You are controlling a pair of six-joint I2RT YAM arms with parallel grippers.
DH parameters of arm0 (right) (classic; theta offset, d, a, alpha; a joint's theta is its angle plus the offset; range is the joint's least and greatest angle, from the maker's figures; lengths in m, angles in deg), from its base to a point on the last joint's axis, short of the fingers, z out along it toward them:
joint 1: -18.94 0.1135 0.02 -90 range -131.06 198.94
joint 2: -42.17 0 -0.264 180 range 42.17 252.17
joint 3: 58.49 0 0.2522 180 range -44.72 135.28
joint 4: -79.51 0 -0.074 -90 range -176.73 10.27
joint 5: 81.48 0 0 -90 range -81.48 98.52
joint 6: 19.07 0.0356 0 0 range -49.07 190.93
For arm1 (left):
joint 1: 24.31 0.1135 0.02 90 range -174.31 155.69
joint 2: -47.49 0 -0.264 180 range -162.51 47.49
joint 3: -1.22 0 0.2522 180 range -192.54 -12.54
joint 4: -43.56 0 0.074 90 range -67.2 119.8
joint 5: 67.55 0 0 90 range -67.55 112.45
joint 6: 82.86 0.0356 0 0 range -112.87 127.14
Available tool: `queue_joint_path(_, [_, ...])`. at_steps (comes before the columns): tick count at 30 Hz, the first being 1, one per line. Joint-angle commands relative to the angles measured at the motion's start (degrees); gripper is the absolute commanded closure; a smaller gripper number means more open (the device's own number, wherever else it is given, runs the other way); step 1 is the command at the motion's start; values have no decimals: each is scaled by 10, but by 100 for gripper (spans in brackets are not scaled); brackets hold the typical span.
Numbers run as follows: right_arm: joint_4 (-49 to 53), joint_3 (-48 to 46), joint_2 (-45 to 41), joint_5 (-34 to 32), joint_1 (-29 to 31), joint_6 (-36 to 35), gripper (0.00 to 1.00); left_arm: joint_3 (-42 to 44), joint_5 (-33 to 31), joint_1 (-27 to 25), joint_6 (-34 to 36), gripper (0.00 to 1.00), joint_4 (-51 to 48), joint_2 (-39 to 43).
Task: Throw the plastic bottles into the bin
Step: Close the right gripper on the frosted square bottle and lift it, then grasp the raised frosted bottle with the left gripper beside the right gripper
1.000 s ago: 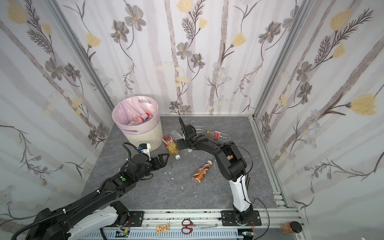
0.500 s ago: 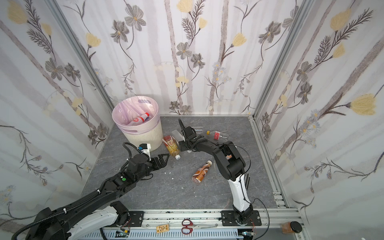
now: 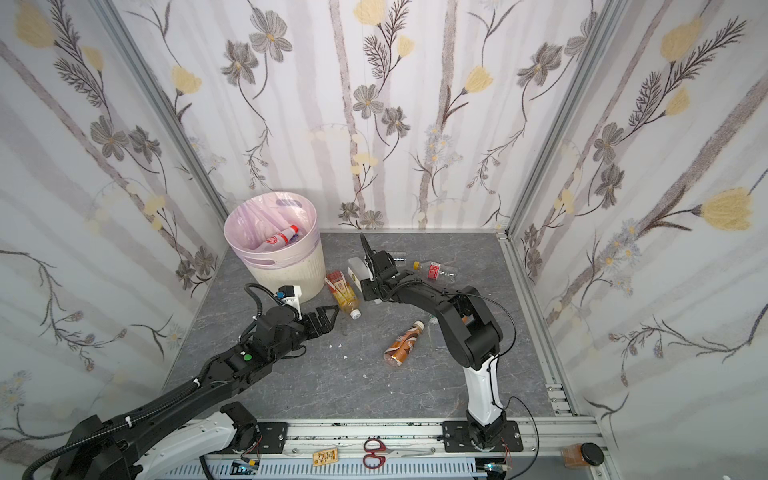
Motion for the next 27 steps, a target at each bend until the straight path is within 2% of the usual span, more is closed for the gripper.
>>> queue_joint_path(1, [-32,-19,-38,-11,4,-5,40,-28,-10,-1,3,0,13,-17])
queue_joint_path(13, [-44,-135,-207,-21,7,4,40,-169,-5,-1,14,0,21,-151])
queue_joint_path(20, [-36,-158,-268,-11,7,4,40,-251,-22,-1,-28,0,29,-243])
queue_joint_path(27, [-47,-182,-320,5,6,5,40,-294,-10,1,-69,0,86,-294])
